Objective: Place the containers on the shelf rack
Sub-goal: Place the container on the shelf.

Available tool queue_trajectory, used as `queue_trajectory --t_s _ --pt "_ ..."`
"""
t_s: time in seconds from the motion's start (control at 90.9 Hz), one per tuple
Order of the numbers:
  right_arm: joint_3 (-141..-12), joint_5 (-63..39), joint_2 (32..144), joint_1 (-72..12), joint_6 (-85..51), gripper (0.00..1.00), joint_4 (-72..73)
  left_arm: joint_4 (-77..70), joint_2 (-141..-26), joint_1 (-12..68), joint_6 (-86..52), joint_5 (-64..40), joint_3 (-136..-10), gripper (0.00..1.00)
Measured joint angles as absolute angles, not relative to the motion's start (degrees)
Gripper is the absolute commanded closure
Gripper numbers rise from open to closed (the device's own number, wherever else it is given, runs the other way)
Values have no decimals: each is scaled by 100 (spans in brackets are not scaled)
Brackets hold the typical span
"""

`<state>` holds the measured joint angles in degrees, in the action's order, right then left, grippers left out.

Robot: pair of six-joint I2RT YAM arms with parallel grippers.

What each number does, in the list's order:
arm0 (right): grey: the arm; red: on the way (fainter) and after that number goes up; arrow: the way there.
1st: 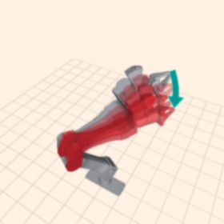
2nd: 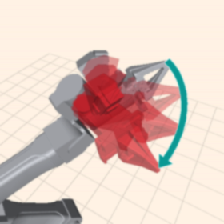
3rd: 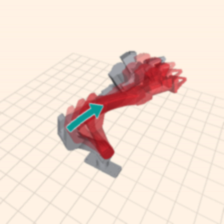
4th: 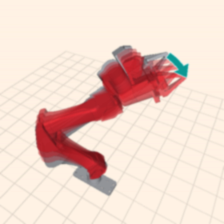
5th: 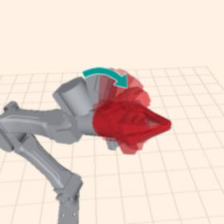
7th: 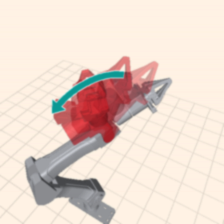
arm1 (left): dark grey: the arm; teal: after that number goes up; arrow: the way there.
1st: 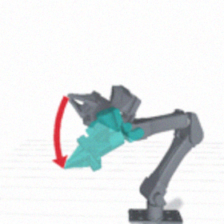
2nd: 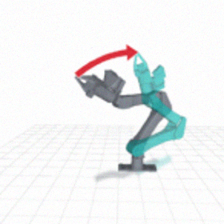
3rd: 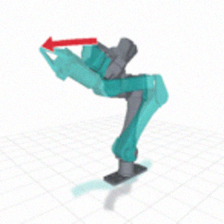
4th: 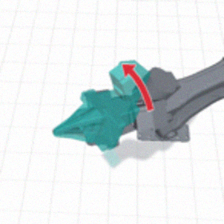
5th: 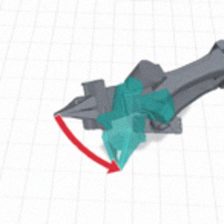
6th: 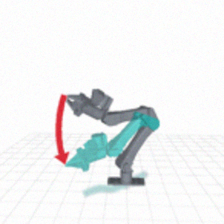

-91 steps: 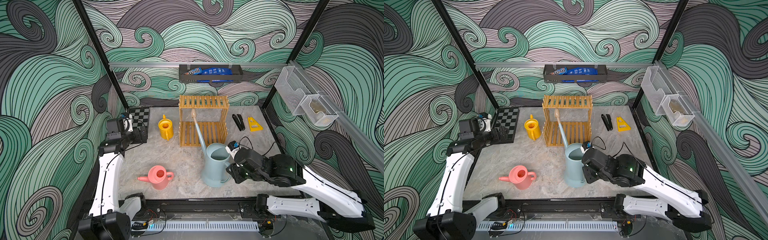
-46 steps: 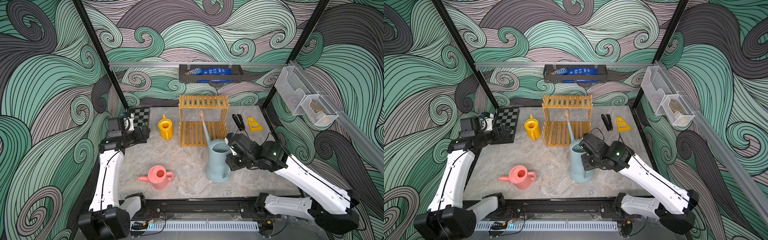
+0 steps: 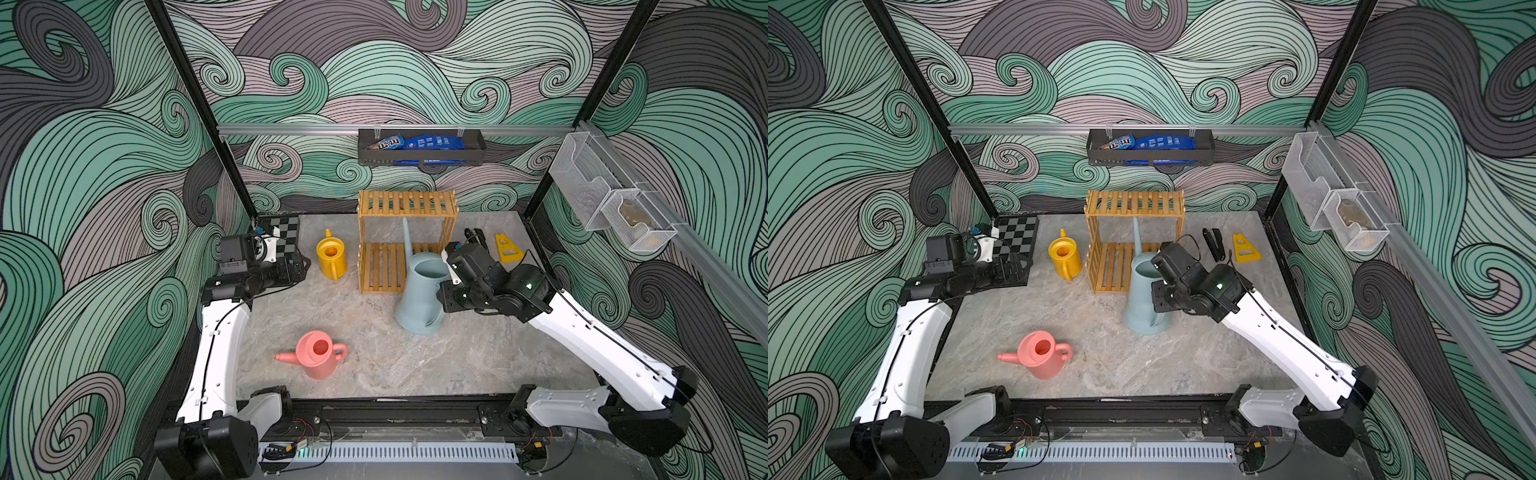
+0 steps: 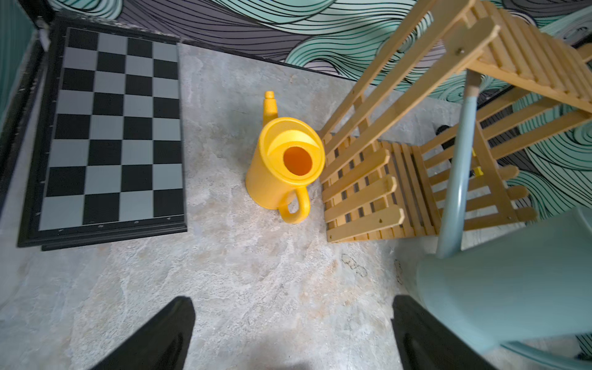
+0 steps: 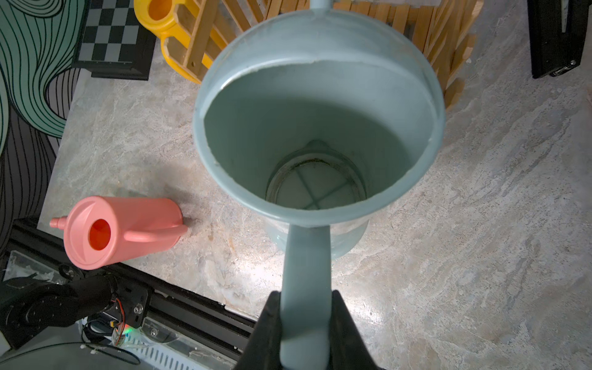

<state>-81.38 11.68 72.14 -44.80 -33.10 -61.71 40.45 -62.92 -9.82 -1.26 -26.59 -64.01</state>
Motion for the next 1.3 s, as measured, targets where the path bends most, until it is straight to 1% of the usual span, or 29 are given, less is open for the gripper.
queue_trajectory --t_s 0.165,0.528,0.737,0.925,1.299 --pt "-8149 1208 7356 -4340 -3223 99 -5865 4084 -6292 -878 75 -3004 -6401 1" --pt "-8444 1450 8075 -4202 -3166 99 -5299 4191 -6292 -714 401 -3531 -6399 1" --pt "-8423 1638 8106 -4202 -3168 99 -4766 4283 -6294 -534 561 -3570 -6399 1" --pt "-8014 1905 8112 -4263 -3210 99 -4237 4289 -6355 -419 604 -3557 -6396 1" --pt "-8044 2383 8683 -4427 -3271 99 -3913 4289 -6366 -314 604 -3461 -6396 1"
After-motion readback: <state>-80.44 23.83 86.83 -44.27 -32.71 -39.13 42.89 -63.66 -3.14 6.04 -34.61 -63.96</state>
